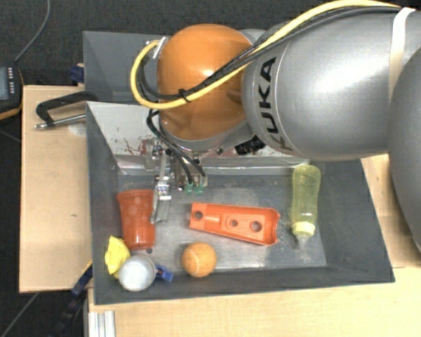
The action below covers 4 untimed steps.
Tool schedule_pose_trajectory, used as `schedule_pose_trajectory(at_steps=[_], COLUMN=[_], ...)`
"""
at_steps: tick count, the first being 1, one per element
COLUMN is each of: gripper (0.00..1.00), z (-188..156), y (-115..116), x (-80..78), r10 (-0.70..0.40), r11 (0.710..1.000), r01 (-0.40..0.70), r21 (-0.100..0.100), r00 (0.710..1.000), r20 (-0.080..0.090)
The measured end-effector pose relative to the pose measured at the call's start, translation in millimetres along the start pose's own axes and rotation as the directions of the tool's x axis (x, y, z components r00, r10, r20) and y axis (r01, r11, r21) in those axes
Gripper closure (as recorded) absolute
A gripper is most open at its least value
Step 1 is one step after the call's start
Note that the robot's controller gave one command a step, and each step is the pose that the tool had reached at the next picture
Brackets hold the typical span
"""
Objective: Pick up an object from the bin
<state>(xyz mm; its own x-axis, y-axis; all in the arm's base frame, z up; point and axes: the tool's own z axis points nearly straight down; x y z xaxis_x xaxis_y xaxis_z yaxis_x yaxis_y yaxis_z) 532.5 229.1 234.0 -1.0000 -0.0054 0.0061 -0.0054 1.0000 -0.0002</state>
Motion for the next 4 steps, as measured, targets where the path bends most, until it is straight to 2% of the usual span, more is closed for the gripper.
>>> schedule_pose_trajectory(at_steps=[1, 2, 3, 4], gripper=[0.00, 0.00, 0.00, 0.00], z=[-5.1, 15.9, 40.1, 81.4], y=[-1.4, -24.1, -47.2, -66.9], x=[-1.5, 2.7, 13.4, -0.2], r10=[0.004, -0.074, -0.058, -0.061], r11=[1.000, 0.997, 0.998, 0.998], r01=[-0.004, 0.074, 0.058, 0.061], r21=[-0.003, -0.004, -0.002, -0.006], r00=[1.000, 0.997, 0.998, 0.998], r20=[0.008, 0.010, 0.007, 0.014])
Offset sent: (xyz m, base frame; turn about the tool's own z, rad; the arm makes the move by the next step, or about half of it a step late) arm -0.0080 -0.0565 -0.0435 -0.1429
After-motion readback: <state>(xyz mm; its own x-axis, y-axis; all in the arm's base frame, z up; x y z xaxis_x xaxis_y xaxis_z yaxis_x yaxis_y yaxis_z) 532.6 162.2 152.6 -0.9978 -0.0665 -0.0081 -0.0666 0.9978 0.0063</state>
